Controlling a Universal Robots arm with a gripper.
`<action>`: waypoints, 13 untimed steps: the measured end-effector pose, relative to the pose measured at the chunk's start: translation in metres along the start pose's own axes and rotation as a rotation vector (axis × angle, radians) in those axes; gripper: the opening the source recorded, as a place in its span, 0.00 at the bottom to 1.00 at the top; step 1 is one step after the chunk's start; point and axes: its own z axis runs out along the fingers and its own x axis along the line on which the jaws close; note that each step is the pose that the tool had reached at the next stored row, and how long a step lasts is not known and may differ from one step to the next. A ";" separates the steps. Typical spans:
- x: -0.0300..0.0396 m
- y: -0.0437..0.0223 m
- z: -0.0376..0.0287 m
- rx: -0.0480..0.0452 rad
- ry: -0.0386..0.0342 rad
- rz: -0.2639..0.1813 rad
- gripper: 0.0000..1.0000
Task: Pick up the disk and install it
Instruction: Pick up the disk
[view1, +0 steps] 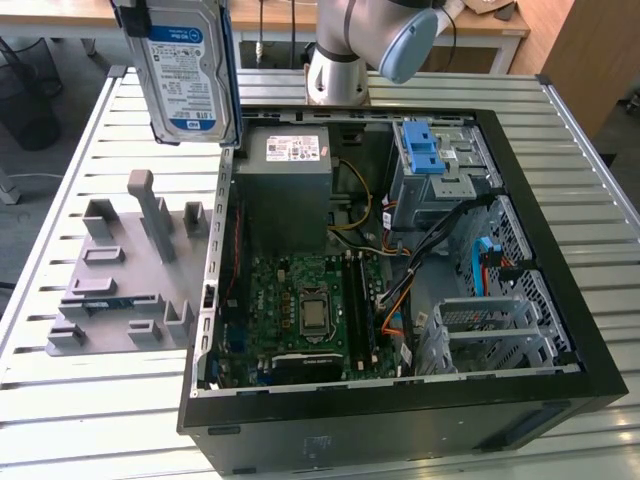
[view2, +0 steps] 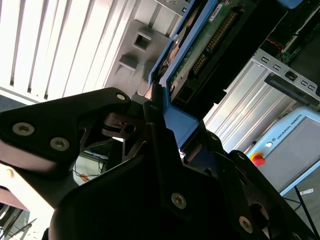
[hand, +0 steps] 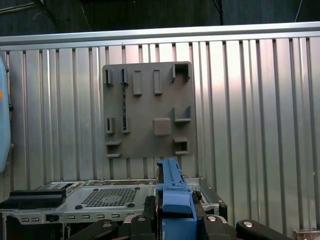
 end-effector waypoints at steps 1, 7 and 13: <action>0.0002 0.0000 0.0000 -0.0001 0.0000 0.000 0.36; 0.0014 -0.0004 0.0000 0.0000 0.0000 0.000 0.36; 0.0037 -0.0012 0.0000 0.0000 0.0000 0.000 0.36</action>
